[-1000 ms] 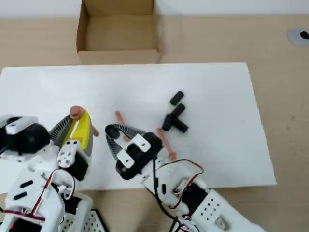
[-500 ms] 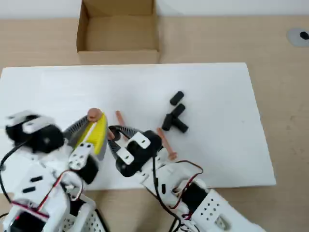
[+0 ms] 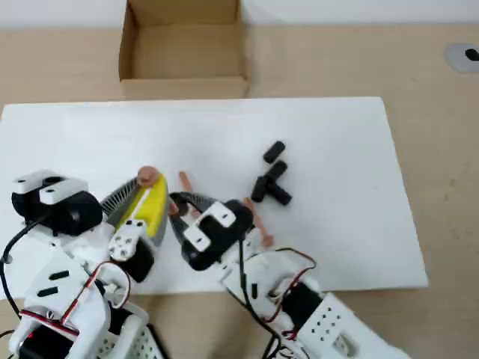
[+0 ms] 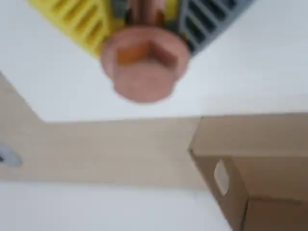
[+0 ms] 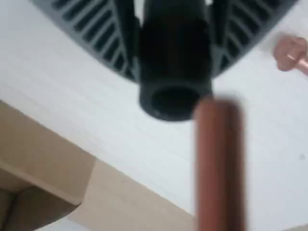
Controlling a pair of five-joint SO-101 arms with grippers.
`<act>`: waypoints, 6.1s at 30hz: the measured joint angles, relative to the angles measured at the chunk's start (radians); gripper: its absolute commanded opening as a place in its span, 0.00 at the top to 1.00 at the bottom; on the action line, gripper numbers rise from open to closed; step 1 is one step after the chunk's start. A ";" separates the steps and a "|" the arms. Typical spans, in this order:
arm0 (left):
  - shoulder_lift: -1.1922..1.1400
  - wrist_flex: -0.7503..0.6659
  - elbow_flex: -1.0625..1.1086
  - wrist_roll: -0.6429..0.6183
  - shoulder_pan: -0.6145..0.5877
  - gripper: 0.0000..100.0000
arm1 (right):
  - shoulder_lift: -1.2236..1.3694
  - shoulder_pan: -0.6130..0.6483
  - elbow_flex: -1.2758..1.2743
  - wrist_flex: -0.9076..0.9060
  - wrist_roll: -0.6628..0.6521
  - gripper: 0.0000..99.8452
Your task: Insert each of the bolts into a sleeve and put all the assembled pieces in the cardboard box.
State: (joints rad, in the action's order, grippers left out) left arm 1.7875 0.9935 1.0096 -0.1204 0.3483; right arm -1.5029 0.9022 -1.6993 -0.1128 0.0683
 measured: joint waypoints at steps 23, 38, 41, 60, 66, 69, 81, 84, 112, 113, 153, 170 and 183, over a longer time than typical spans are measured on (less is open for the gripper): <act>-0.005 -0.192 0.092 0.000 -0.014 0.99 | 0.000 -0.018 0.000 0.071 0.101 0.99; -0.002 -0.153 0.110 0.060 0.023 0.99 | 0.000 -0.017 0.000 0.071 0.104 0.99; 0.002 -0.153 0.127 0.086 0.023 0.99 | 0.000 -0.015 0.000 0.071 0.104 0.99; 0.003 -0.092 0.175 0.132 0.028 0.99 | 0.003 -0.015 0.000 0.069 0.103 0.99; 0.000 -0.061 0.186 0.130 0.031 0.96 | 0.002 -0.014 -0.002 0.069 0.103 0.99; 0.000 -0.035 0.186 0.130 0.031 0.94 | 0.002 -0.014 -0.002 0.069 0.103 0.99; 0.002 0.144 0.187 0.095 0.023 0.83 | 0.003 -0.015 -0.002 0.069 0.103 0.99; 0.002 0.143 0.186 0.069 0.023 0.83 | 0.002 -0.015 0.000 0.071 0.103 0.99; -0.486 0.106 -0.321 -0.029 -0.443 0.83 | 0.308 -0.284 0.302 0.005 -0.135 0.99; -0.543 0.095 -0.327 -0.029 -0.456 0.83 | 0.381 -0.307 0.368 0.003 -0.135 0.99; -0.767 -0.141 0.209 -0.038 -0.476 0.84 | 2.768 -0.555 2.852 -0.318 0.035 0.99; -0.767 -0.141 0.209 -0.063 -0.476 0.84 | 2.888 -0.555 3.043 -0.423 0.035 0.72; -0.772 -0.141 0.209 -0.072 -0.476 0.83 | 2.842 -0.555 3.267 -0.772 0.147 0.62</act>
State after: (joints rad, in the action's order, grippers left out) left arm 1.0157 0.8523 1.2183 -0.1926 -0.1274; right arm 1.3387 0.3468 1.5673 -0.8846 0.2156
